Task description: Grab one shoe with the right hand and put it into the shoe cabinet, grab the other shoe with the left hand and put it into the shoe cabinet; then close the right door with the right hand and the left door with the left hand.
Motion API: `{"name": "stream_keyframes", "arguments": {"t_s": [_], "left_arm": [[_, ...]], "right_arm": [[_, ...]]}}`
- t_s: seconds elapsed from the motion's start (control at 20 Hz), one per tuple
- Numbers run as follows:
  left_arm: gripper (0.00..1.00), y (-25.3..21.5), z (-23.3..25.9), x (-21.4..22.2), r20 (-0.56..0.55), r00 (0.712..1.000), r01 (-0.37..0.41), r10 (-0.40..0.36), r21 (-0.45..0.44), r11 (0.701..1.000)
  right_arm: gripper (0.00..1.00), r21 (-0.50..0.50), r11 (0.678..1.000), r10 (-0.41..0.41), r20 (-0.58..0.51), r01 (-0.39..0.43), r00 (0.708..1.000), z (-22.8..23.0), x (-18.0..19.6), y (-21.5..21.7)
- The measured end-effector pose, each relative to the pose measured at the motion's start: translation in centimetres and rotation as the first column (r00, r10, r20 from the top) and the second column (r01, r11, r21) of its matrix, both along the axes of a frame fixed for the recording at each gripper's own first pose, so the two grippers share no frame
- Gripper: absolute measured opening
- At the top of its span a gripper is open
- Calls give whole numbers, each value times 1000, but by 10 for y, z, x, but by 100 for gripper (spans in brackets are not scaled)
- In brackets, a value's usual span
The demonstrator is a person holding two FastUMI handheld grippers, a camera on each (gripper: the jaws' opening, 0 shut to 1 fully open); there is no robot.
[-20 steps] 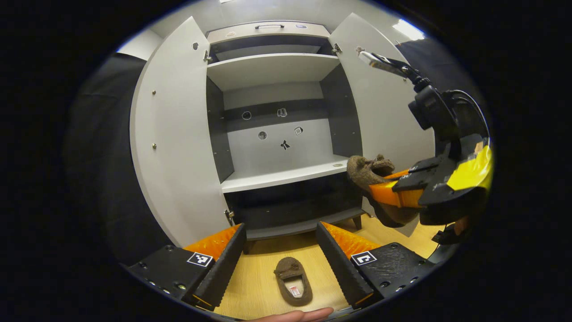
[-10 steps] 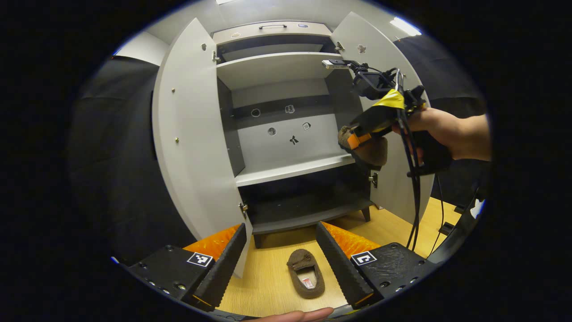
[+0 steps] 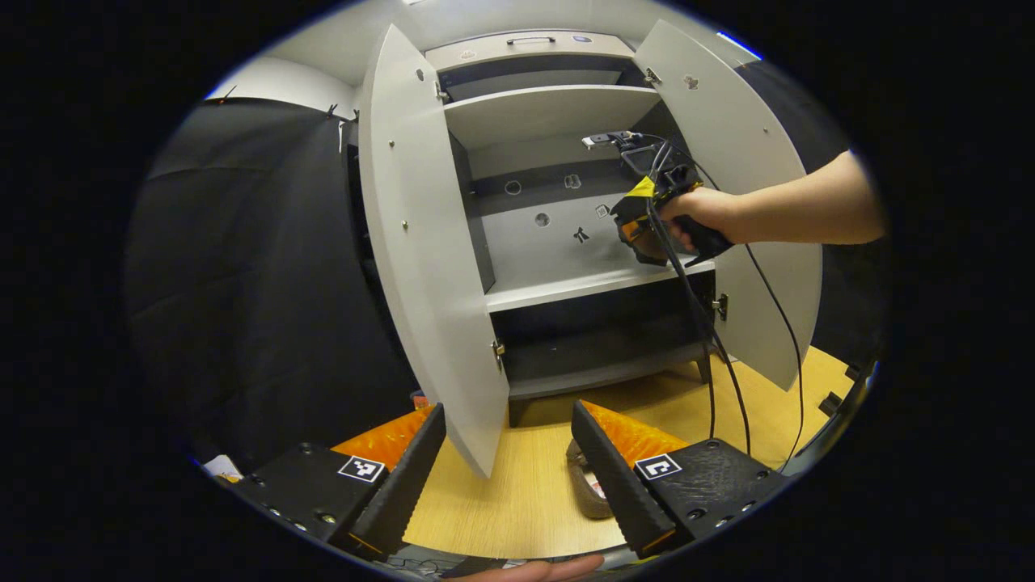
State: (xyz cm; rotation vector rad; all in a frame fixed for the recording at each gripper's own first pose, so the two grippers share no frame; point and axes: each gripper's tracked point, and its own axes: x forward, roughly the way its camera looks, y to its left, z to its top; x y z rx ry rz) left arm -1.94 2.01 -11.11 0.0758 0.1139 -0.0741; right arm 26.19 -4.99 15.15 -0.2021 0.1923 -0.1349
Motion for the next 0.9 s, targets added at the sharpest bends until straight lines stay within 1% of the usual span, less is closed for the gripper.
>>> {"name": "stream_keyframes", "arguments": {"t_s": [0.1, 0.15, 0.3, 0.35, 0.4, 0.45, 0.5, 0.55, 0.6, 0.65, 0.7, 0.75, 0.8, 0.85, 0.9], "left_arm": [[96, 3, -1, -2, -5, 1000, -15, 15, 9, 1000], [96, 4, -1, -3, -6, 1000, -21, 21, 14, 1000], [96, 0, 0, -3, -8, 1000, -23, 23, 11, 1000], [96, -1, 0, -3, -7, 1000, -21, 21, 11, 1000], [97, -3, 1, -2, -5, 1000, -18, 18, 10, 1000], [97, -6, 2, -1, -4, 1000, -14, 14, 9, 1000], [96, -8, 2, 0, -3, 1000, -7, 7, 7, 1000], [96, -11, 2, 0, -2, 1000, 2, -2, 5, 1000], [96, -14, 4, 1, 2, 1000, 11, -11, 4, 1000], [96, -15, 4, 2, 6, 1000, 17, -17, 6, 1000], [96, -17, 5, 3, 11, 1000, 24, -24, 5, 1000], [96, -18, 7, 5, 17, 999, 30, -31, 5, 1000], [96, -19, 8, 6, 24, 999, 35, -35, 6, 999], [96, -21, 10, 7, 31, 999, 43, -43, 5, 999], [96, -24, 12, 9, 36, 998, 54, -54, 5, 999]], "right_arm": [[6, -1, 1000, 6, -13, -6, 1000, -3, 16, 2], [6, -16, 1000, -3, -15, 3, 1000, -2, 19, 2], [7, -35, 999, 0, -30, -1, 1000, -4, 20, 5], [10, -29, 999, 14, -21, -14, 1000, -1, 16, 8], [15, -21, 1000, 24, -6, -24, 1000, 4, 12, 11], [27, -20, 999, 25, 15, -25, 1000, 11, 4, 11], [30, -13, 999, 35, 32, -34, 999, 16, -5, 13], [43, 1, 999, 43, 46, -43, 998, 19, -15, 15], [43, 21, 998, 53, 58, -54, 997, 23, -27, 16], [47, 47, 997, 63, 74, -67, 995, 26, -40, 18], [58, 74, 994, 74, 96, -81, 993, 30, -57, 19], [50, 94, 991, 85, 125, -97, 989, 32, -76, 21], [54, 108, 988, 94, 171, -113, 981, 39, -99, 23], [64, 108, 985, 108, 224, -135, 969, 44, -123, 27], [69, 89, 985, 119, 277, -148, 954, 49, -147, 30]]}}
